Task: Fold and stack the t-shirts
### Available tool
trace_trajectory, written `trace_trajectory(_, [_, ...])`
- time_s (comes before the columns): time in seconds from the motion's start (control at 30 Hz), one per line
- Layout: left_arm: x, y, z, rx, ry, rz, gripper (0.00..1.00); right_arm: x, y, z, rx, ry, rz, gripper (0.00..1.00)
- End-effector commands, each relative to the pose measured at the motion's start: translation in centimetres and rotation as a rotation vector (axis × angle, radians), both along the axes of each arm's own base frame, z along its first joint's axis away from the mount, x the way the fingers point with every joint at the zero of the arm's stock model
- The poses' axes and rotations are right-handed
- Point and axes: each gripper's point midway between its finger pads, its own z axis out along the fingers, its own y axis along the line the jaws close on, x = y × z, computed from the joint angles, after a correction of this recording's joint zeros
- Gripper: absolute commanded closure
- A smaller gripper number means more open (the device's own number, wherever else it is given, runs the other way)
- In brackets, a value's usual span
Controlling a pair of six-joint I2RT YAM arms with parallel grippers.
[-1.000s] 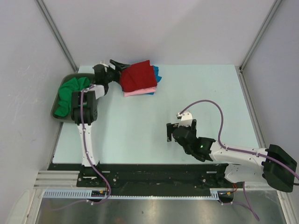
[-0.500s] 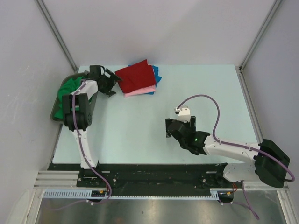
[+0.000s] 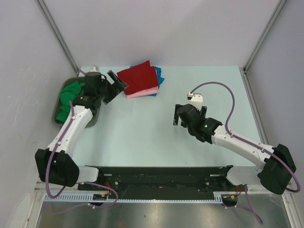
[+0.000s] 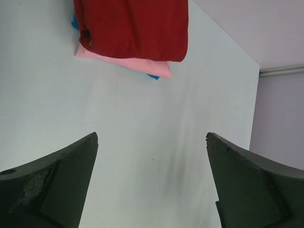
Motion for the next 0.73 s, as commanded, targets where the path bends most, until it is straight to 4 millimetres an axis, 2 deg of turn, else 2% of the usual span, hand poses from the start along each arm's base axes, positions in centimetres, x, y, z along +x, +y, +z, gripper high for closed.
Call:
trace_trajectory(0.0, [-1.6, -1.7, 0.2, 0.034, -0.034, -0.102, 0.00, -0.8, 0.4, 2.9, 0.078, -0.026, 0.016, 0.01])
trace_trajectory(0.03, [-2.3, -3.1, 1.2, 0.038, -0.070, -0.147, 0.00, -0.7, 0.4, 3.3, 0.084, -0.033, 0.018, 0.00])
trace_trajectory(0.07, [-2.9, -3.5, 2.9, 0.047, -0.123, -0.158, 0.00, -0.7, 0.2, 3.7, 0.087, -0.045, 0.012, 0.00])
trace_trajectory(0.13, [-4.3, -4.7, 4.5, 0.071, -0.172, -0.211, 0.00, -0.4, -0.4, 5.2, 0.086, -0.078, -0.015, 0.00])
trace_trajectory(0.17, [-5.4, -4.5, 5.7, 0.079, -0.202, -0.217, 0.00, -0.3, -0.5, 5.8, 0.087, -0.094, -0.024, 0.00])
trace_trajectory(0.23, [-6.9, -4.7, 6.3, 0.097, -0.233, -0.241, 0.00, 0.0, -1.4, 7.2, 0.075, -0.130, -0.055, 0.00])
trace_trajectory(0.27, [-8.3, -4.1, 7.8, 0.108, -0.288, -0.240, 0.00, 0.0, -1.7, 7.5, 0.066, -0.138, -0.064, 0.00])
trace_trajectory(0.3, [-9.0, -4.0, 7.4, 0.119, -0.301, -0.252, 0.00, 0.1, -2.0, 7.8, 0.054, -0.147, -0.069, 0.00])
trace_trajectory(0.4, [-11.7, -3.3, 8.4, 0.139, -0.382, -0.271, 0.00, 0.6, -2.7, 9.3, 0.047, -0.197, -0.101, 0.00])
trace_trajectory(0.5, [-13.7, -2.3, 8.5, 0.175, -0.421, -0.281, 0.00, 1.0, -3.0, 10.6, 0.021, -0.223, -0.107, 0.00])
trace_trajectory(0.57, [-14.5, -1.5, 7.6, 0.218, -0.396, -0.278, 0.00, 1.3, -2.3, 11.0, -0.025, -0.204, -0.053, 0.00])
trace_trajectory(0.7, [-15.8, -0.4, 8.0, 0.254, -0.439, -0.261, 0.00, 1.9, -2.4, 11.9, -0.055, -0.230, -0.098, 0.00])
